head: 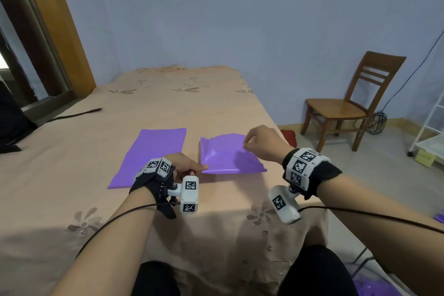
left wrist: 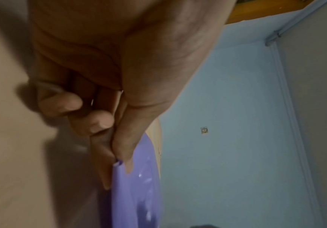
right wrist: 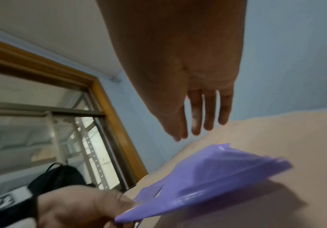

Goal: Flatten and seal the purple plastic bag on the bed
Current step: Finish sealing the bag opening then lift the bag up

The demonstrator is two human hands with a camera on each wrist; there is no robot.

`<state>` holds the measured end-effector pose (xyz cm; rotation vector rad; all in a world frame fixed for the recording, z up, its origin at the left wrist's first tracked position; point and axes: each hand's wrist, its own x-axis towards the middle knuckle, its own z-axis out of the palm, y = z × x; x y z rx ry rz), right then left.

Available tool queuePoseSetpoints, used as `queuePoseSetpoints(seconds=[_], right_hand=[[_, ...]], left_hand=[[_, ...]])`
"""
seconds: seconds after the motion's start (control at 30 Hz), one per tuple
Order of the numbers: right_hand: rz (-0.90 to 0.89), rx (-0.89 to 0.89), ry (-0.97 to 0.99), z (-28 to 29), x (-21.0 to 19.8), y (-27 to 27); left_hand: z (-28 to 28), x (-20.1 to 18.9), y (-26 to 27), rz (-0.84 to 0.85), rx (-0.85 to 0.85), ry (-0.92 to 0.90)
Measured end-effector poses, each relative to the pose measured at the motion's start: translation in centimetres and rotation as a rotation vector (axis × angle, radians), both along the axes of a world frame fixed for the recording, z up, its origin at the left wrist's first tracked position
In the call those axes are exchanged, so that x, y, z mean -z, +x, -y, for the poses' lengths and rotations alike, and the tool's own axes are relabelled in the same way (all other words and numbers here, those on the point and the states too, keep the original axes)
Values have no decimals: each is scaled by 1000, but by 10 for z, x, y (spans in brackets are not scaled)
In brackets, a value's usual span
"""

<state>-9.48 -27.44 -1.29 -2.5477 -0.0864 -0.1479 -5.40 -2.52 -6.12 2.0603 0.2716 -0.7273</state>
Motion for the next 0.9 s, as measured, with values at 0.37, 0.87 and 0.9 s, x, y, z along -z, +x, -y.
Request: queuePoseSetpoints(seconds=[0.37, 0.87, 0.9], right_hand=[[83, -441, -493, -85, 16, -18], [241, -440, -614, -96, 23, -35], [240, -438, -616, -96, 23, -36]], left_hand=[[7, -10, -13, 27, -44, 19], [7, -11, -11, -16, -5, 84], [7, -12, -13, -17, 0, 85]])
